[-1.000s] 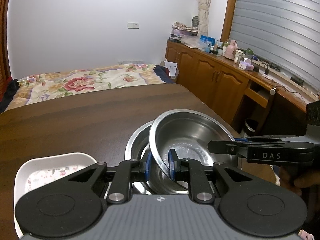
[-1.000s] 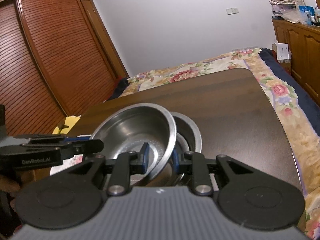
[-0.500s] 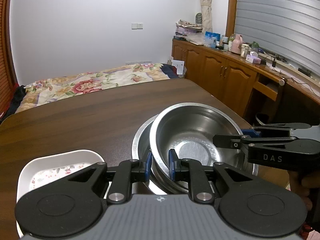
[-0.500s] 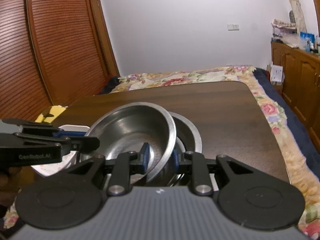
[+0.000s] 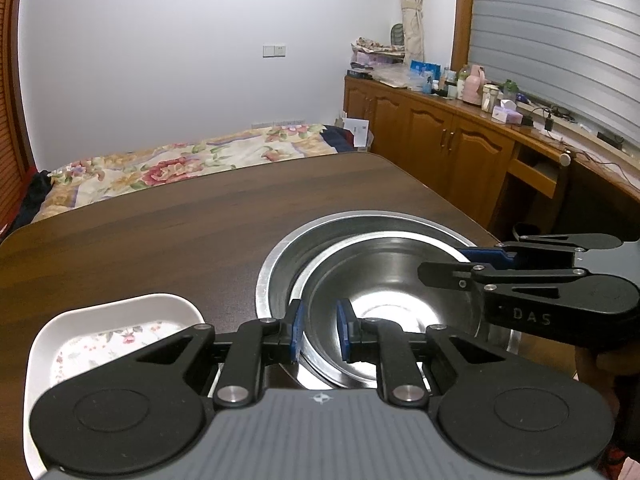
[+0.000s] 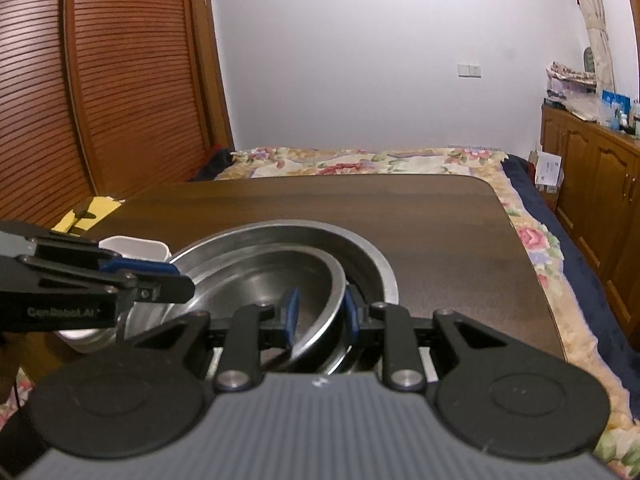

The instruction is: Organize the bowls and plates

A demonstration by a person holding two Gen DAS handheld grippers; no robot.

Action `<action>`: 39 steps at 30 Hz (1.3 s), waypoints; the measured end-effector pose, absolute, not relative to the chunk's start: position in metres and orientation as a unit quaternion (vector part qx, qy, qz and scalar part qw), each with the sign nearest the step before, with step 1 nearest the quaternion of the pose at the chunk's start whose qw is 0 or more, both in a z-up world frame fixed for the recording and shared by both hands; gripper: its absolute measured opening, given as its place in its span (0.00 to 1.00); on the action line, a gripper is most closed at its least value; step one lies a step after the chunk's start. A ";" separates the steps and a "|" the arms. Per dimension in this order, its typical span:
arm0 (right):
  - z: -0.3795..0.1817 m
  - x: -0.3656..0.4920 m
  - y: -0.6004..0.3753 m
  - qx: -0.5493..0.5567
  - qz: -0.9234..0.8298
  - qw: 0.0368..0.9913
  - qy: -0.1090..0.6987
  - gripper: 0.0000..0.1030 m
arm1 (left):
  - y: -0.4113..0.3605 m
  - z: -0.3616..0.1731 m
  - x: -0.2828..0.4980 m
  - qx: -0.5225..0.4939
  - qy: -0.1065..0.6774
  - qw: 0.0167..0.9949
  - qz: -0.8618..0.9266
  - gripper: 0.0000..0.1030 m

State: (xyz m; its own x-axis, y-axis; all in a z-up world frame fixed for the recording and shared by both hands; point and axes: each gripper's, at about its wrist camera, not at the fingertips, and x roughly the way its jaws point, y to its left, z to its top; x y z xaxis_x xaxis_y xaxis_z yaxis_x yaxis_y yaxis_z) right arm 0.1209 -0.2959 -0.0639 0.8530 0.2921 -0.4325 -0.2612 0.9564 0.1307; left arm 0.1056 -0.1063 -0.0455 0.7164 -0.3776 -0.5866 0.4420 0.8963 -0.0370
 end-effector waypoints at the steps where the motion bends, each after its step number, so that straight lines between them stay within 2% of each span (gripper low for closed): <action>1: -0.064 0.121 -0.296 0.033 0.144 0.962 0.229 0.26 | -0.106 -0.046 0.105 0.052 0.305 0.925 -0.222 0.19; 15: -0.054 0.111 -0.310 0.051 0.141 0.970 0.193 0.26 | -0.098 -0.039 0.095 0.035 0.280 0.935 -0.214 0.20; 17: -0.052 0.107 -0.310 0.049 0.137 0.972 0.182 0.29 | -0.095 -0.038 0.093 0.030 0.275 0.938 -0.210 0.26; 19: -0.051 0.102 -0.311 0.050 0.130 0.975 0.173 0.39 | -0.093 -0.038 0.091 0.027 0.266 0.941 -0.206 0.46; 22: -0.053 0.098 -0.313 0.047 0.122 0.978 0.162 0.51 | -0.091 -0.040 0.088 0.025 0.250 0.948 -0.197 0.69; 26: -0.061 0.097 -0.313 0.043 0.114 0.980 0.157 0.63 | -0.092 -0.044 0.088 0.027 0.245 0.951 -0.189 0.88; 27: -0.063 0.097 -0.313 0.042 0.112 0.980 0.157 0.74 | -0.092 -0.045 0.088 0.026 0.244 0.951 -0.188 0.92; 28: -0.065 0.097 -0.313 0.040 0.109 0.981 0.156 0.87 | -0.091 -0.046 0.089 0.024 0.245 0.951 -0.185 0.95; 31: -0.071 0.097 -0.313 0.040 0.102 0.983 0.149 1.00 | -0.090 -0.049 0.091 0.019 0.250 0.951 -0.180 0.98; 39: -0.076 0.102 -0.316 0.051 0.094 0.982 0.158 1.00 | -0.092 -0.058 0.089 0.015 0.253 0.952 -0.174 1.00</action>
State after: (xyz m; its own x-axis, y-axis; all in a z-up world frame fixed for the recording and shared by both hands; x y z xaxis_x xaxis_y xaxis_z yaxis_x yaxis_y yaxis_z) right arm 0.1019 -0.3161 -0.0759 0.9322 0.2008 -0.3011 -0.1687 0.9772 0.1291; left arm 0.0886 -0.0923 -0.0584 0.8118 -0.3234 -0.4861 0.3382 0.9392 -0.0599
